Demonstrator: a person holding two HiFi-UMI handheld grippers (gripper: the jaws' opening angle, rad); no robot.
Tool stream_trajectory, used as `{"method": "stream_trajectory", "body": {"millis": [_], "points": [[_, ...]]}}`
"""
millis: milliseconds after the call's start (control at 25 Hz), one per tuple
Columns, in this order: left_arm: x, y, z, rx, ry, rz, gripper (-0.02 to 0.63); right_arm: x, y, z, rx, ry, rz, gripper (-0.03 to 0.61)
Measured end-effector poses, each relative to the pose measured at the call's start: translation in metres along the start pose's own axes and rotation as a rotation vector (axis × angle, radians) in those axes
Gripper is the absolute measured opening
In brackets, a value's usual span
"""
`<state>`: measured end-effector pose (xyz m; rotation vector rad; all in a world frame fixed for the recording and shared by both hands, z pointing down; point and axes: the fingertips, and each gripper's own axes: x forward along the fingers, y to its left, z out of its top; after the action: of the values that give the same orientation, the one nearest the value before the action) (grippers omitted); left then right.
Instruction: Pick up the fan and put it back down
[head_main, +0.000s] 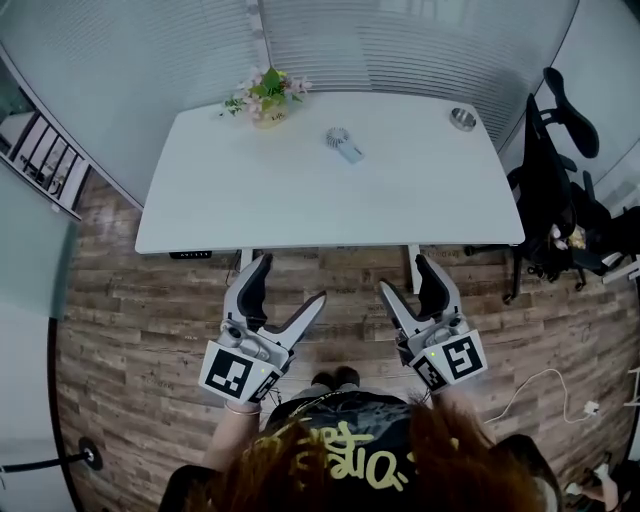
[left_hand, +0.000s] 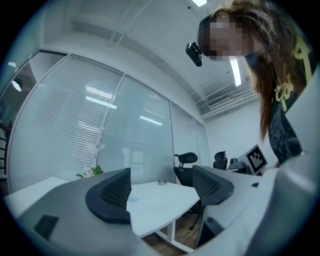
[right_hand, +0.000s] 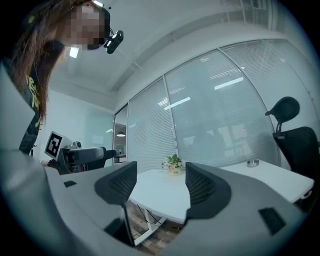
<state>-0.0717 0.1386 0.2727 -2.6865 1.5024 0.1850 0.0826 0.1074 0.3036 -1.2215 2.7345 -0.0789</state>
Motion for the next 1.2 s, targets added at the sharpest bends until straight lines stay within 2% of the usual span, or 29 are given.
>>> {"method": "stream_trajectory", "body": {"millis": [440, 760, 960, 1200], "points": [[0.008, -0.010, -0.008, -0.017, 0.011, 0.036, 0.382, -0.006, -0.020, 0.001, -0.009, -0.001, 0.013, 0.287], [0.004, -0.015, -0.011, -0.011, 0.011, 0.086, 0.382, -0.002, -0.020, 0.000, 0.039, -0.028, 0.079, 0.287], [0.006, -0.003, -0.012, -0.005, 0.007, 0.100, 0.382, 0.009, -0.023, -0.003, 0.035, -0.025, 0.086, 0.287], [0.027, 0.019, -0.016, -0.011, -0.006, 0.078, 0.382, 0.034, -0.032, -0.005, 0.013, -0.031, 0.071, 0.287]]}}
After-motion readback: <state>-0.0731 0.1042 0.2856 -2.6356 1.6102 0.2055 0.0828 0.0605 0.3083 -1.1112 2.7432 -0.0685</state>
